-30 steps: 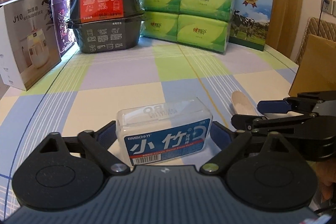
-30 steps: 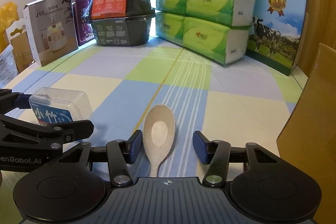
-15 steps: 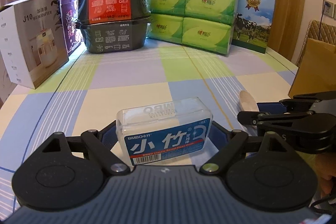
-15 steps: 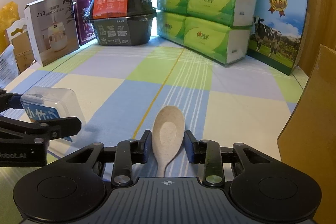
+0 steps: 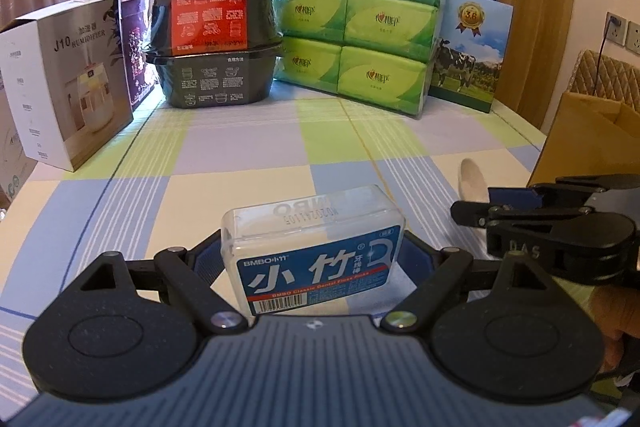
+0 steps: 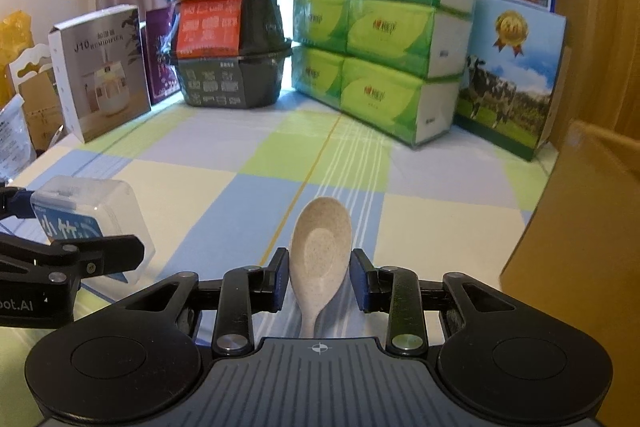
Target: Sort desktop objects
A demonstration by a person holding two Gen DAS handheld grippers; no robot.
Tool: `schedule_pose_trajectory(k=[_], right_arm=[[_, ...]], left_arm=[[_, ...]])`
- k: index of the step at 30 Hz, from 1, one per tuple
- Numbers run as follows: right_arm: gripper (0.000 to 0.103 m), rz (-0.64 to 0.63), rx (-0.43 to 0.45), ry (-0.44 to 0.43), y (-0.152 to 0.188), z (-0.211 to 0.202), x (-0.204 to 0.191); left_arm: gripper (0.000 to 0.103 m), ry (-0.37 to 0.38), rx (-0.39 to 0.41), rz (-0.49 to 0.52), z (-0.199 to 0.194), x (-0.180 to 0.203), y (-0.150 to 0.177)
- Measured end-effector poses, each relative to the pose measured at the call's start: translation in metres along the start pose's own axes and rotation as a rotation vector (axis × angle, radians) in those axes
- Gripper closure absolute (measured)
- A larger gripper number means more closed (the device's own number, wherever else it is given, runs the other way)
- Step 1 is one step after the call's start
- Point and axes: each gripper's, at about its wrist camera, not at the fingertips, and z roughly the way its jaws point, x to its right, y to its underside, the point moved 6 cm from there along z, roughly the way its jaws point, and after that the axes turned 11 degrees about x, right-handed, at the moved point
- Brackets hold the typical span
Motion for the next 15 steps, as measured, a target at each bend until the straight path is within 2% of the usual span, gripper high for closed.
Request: schedule_pose_trajectory(k=[15], right_arm=[[0.073, 0.029, 0.067, 0.002, -0.023, -0.064, -0.003]], left_arm=[[0.018, 0.014, 0.023, -0.002, -0.055, 0.015, -0.011]])
